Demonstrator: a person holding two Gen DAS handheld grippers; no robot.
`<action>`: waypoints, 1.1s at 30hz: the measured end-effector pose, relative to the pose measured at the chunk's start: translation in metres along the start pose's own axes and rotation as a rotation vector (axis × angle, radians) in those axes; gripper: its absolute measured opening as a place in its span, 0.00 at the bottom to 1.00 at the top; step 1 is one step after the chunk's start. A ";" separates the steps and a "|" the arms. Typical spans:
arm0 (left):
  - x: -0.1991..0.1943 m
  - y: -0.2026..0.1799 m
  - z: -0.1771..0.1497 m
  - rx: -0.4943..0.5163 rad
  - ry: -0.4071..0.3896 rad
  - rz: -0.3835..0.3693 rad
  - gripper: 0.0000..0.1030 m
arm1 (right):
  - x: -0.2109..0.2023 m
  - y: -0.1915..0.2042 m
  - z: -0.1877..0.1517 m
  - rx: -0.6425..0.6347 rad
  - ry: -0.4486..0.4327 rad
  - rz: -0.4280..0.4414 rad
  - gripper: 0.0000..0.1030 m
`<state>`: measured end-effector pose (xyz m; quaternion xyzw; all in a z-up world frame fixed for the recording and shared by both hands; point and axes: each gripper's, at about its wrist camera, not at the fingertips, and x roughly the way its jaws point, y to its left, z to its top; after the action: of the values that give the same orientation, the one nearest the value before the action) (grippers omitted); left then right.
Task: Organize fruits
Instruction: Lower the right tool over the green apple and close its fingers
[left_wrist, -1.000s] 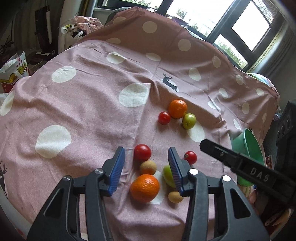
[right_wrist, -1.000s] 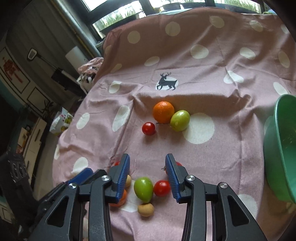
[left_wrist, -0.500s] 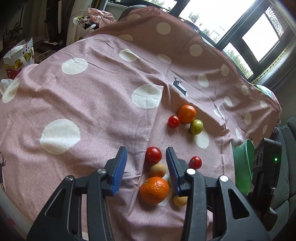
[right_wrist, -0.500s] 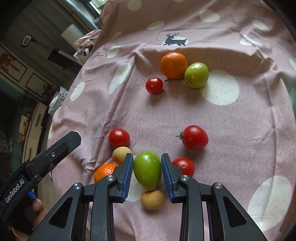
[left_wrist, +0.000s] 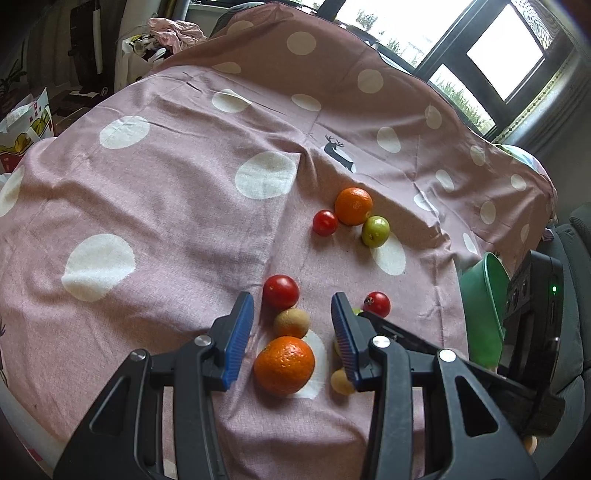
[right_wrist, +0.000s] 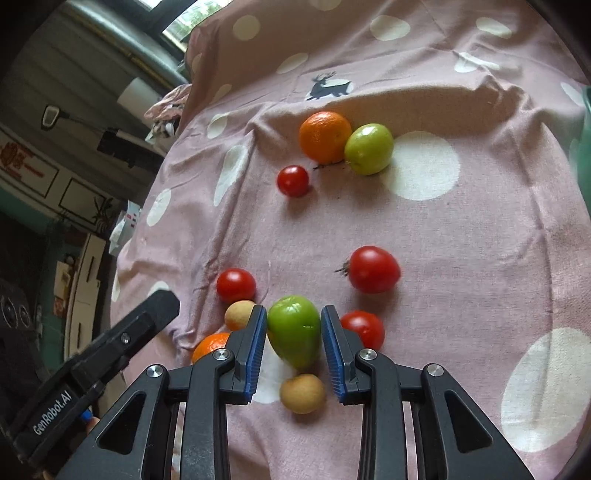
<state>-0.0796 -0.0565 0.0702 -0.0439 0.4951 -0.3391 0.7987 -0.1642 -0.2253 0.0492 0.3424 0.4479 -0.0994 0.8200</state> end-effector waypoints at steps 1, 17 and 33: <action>0.002 -0.004 -0.001 0.011 0.010 -0.013 0.41 | -0.004 -0.007 0.002 0.019 -0.011 0.002 0.25; 0.048 -0.051 -0.022 0.133 0.159 -0.132 0.24 | -0.009 -0.045 0.010 0.183 0.019 0.090 0.23; 0.064 -0.054 -0.022 0.149 0.169 -0.078 0.27 | -0.004 -0.045 0.010 0.204 0.047 0.127 0.23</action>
<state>-0.1066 -0.1296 0.0328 0.0250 0.5319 -0.4081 0.7415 -0.1809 -0.2662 0.0353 0.4540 0.4317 -0.0843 0.7749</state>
